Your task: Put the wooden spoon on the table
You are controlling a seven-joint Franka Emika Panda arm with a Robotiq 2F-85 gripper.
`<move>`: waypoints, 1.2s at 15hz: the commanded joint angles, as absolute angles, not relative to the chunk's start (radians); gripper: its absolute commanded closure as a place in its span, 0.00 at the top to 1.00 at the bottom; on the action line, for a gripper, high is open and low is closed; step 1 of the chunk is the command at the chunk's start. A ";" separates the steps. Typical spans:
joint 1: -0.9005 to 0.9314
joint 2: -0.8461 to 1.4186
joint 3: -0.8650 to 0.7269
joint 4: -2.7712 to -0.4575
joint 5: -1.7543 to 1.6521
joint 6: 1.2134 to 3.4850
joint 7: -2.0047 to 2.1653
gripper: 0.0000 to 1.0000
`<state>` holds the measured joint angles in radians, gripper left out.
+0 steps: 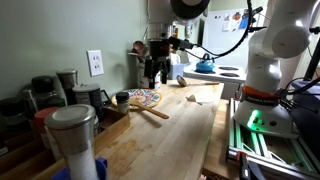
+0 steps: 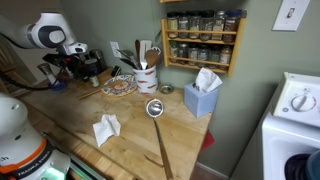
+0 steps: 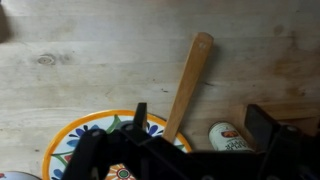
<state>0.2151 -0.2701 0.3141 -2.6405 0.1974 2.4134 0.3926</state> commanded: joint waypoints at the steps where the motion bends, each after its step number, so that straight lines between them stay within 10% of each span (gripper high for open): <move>1: 0.225 -0.180 0.304 -2.607 0.211 2.448 0.388 1.00; 18: 0.240 0.124 0.252 -2.571 0.150 2.737 0.508 1.00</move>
